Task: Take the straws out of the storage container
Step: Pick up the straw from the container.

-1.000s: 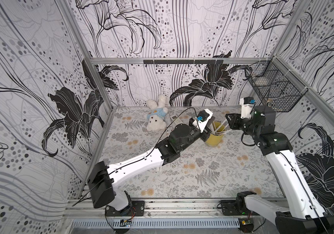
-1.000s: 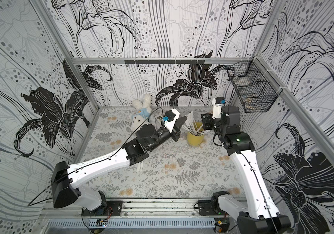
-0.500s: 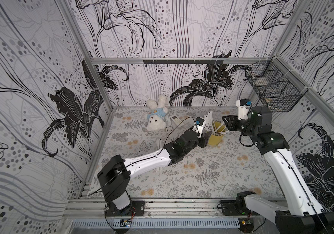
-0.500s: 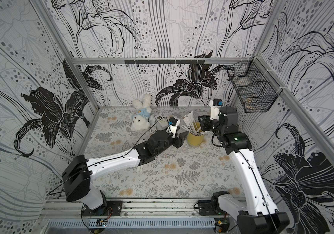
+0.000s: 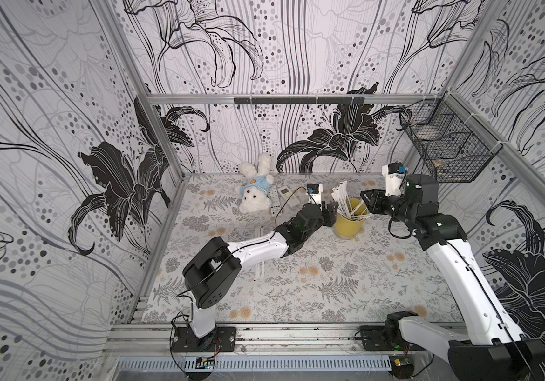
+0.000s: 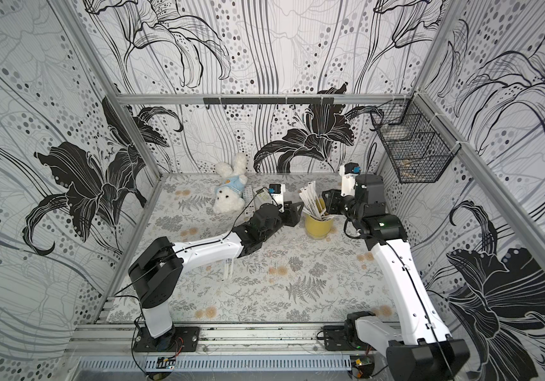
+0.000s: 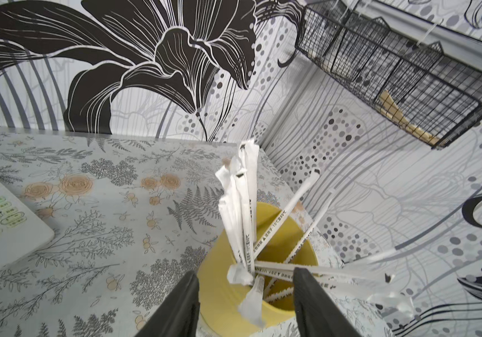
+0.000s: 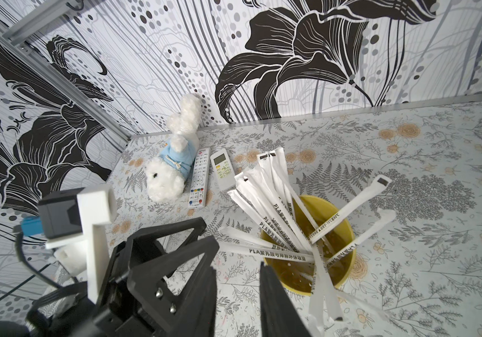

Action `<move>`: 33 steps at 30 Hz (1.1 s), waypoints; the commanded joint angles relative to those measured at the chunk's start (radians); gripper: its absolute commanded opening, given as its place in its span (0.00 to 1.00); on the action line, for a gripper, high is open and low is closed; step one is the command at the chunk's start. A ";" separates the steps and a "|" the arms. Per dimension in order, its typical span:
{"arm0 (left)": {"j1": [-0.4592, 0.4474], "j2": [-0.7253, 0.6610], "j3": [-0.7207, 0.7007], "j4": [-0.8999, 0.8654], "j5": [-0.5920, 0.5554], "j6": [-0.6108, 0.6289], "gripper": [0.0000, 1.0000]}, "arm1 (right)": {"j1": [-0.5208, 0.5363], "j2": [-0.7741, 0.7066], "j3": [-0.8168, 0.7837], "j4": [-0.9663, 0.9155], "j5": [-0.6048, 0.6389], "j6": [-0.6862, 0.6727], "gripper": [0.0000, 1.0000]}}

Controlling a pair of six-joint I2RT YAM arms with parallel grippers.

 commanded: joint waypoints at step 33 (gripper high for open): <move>0.005 -0.172 0.003 0.060 0.050 0.045 0.00 | 0.005 -0.011 -0.002 0.014 -0.013 0.003 0.29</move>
